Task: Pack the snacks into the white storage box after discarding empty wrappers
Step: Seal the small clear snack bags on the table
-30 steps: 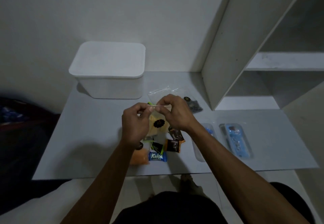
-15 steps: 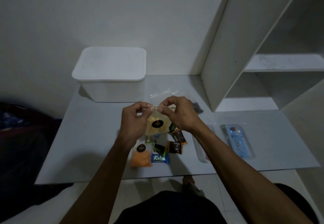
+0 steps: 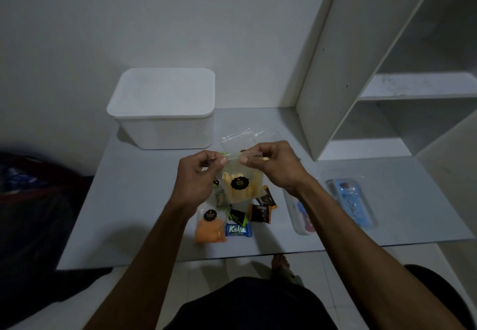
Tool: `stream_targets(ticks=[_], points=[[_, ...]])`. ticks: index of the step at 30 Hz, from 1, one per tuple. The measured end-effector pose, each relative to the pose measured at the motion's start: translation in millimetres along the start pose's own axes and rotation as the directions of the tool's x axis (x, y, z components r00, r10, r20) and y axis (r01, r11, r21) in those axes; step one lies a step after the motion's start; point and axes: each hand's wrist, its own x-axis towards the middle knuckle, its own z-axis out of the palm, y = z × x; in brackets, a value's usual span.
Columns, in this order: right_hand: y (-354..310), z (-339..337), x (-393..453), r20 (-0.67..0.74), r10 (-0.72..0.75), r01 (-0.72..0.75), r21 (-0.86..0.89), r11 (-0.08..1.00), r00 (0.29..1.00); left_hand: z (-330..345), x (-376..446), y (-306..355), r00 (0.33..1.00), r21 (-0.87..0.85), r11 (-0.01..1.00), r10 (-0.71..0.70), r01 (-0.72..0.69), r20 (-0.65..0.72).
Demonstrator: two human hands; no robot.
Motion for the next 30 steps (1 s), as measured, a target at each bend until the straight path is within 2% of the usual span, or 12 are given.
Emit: stream_targets(ticks=[5, 10, 12, 15, 18, 22, 27, 30], points=[[0.6, -1.2, -0.5, -0.082, 0.001, 0.004, 0.057, 0.998, 0.997, 6.4, 1.9, 4.5, 0.997, 0.024, 0.999, -0.031, 0.033, -0.068], [-0.8, -1.9, -2.4, -0.064, 0.006, 0.003, 0.14, 0.99, 0.998, 0.2, 7.7, 11.4, 0.998, 0.088, 0.996, -0.017, 0.021, -0.054], [-2.9, -1.5, -3.0, -0.099, 0.013, 0.005, 0.183, 0.983, 0.995, -0.4, 9.3, 14.7, 0.999, 0.101, 0.995, -0.01, 0.014, -0.041], [-7.1, -1.4, -4.0, -0.143, 0.04, -0.006, 0.23, 0.973, 0.989, -2.3, 13.0, 15.9, 0.998, 0.074, 0.997, -0.004, 0.009, -0.066], [-5.4, -7.3, -4.4, -0.119, 0.082, -0.05, 0.251, 0.967, 0.99, -6.1, 14.6, 12.9, 0.998, 0.04, 0.999, -0.023, 0.025, -0.061], [-3.9, -8.6, -3.9, -0.085, 0.004, 0.005, 0.111, 0.994, 0.996, -6.4, 13.0, 11.5, 0.997, 0.075, 0.997, -0.01, 0.016, -0.074], [-18.6, 5.7, -0.7, -0.076, -0.137, 0.12, -0.196, 0.973, 0.988, 0.6, 11.8, 13.7, 0.999, 0.123, 0.992, 0.01, -0.005, -0.04], [-20.2, 10.9, 1.4, -0.089, -0.172, 0.147, -0.239, 0.96, 0.981, 0.9, 12.6, 14.4, 0.999, 0.13, 0.992, 0.005, 0.001, -0.044]])
